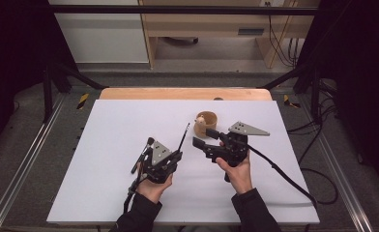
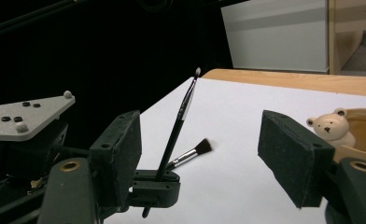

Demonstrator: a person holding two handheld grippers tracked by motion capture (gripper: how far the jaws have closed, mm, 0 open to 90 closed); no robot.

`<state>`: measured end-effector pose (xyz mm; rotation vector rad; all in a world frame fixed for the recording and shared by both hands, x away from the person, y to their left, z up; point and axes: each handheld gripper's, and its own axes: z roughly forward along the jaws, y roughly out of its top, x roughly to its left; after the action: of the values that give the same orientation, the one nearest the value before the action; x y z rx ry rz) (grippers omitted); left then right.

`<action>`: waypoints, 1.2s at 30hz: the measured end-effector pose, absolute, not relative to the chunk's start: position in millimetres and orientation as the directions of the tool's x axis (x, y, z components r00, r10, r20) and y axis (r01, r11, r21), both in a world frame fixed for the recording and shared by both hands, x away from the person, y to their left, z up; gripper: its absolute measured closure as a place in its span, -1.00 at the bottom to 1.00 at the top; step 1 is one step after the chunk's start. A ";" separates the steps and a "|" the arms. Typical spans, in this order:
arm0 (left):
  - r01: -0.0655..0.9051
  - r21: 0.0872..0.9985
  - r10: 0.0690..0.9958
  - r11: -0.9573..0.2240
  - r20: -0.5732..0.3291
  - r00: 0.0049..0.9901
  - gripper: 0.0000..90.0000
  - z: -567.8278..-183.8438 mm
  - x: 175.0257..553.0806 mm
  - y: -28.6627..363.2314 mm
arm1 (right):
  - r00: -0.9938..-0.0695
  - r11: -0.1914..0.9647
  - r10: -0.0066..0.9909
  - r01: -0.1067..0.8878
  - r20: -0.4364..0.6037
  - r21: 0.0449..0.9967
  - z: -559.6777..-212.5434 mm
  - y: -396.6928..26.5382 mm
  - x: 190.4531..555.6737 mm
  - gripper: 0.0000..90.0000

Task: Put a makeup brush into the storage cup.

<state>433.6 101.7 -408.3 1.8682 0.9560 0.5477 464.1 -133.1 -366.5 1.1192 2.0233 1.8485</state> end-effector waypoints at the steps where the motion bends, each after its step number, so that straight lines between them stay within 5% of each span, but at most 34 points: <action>1: 0.385 0.888 0.803 -0.252 -0.030 0.595 0.88 -408.5 433.5 100.6 | -0.700 -0.056 0.626 0.401 0.345 0.915 -367.7 -132.0 464.4 -0.30; 19: 0.384 0.894 0.799 -0.230 -0.051 0.599 0.88 -408.8 431.2 84.3 | -0.700 -0.061 0.601 0.441 0.386 0.895 -383.1 -118.8 468.9 0.05; 36: 0.380 0.899 0.794 -0.217 -0.064 0.604 0.88 -409.1 426.8 75.5 | -0.701 -0.083 0.567 0.473 0.432 0.877 -385.4 -116.7 469.5 0.66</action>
<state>426.8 75.5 -409.1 1.8243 0.9508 0.5154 469.5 -116.7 -385.4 1.1802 2.0755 1.9251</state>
